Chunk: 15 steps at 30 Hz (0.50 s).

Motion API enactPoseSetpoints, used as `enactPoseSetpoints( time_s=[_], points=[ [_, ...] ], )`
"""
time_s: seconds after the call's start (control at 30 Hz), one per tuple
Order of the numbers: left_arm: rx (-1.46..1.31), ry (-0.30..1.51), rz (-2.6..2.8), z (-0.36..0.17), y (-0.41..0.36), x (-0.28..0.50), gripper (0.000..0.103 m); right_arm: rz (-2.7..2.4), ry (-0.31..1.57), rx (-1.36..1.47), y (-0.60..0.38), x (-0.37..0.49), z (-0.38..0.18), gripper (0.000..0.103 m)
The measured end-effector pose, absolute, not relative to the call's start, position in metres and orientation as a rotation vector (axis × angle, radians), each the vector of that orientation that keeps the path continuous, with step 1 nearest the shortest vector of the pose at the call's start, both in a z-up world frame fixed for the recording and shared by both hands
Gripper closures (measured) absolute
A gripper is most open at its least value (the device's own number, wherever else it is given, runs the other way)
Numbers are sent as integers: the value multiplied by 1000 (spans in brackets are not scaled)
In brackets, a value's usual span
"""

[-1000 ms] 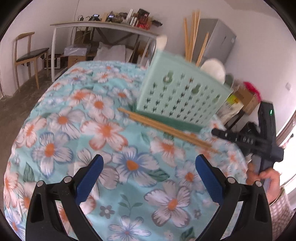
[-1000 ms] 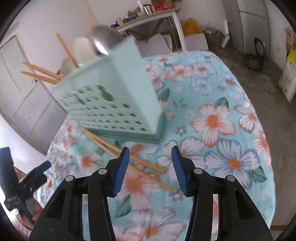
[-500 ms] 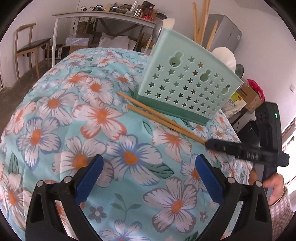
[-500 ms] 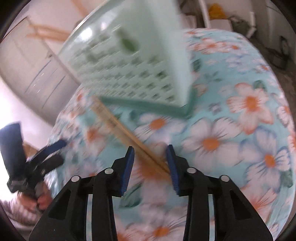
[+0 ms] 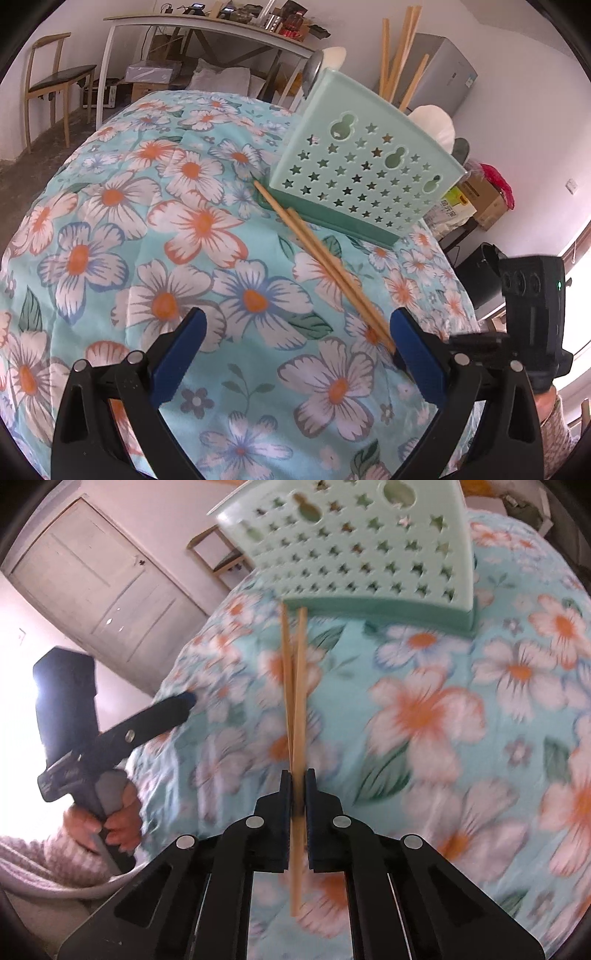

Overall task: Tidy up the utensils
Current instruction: 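Lower both tools to the chopsticks lying beside the basket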

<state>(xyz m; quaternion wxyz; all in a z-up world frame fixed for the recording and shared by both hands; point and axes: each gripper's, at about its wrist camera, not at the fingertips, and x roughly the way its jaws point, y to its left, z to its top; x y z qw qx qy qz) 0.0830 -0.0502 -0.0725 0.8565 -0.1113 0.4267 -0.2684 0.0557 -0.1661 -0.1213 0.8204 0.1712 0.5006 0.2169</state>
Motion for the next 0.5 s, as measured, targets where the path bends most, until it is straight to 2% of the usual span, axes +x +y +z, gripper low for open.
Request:
enactPoseSetpoints(
  time_s=[0.43, 0.5],
  points=[
    [-212, 900, -598, -70, -54, 75, 6, 366, 1005, 558, -198, 1, -116, 98],
    [-214, 902, -600, -71, -54, 75, 6, 289, 1005, 577, -209, 1, -121, 96]
  ],
)
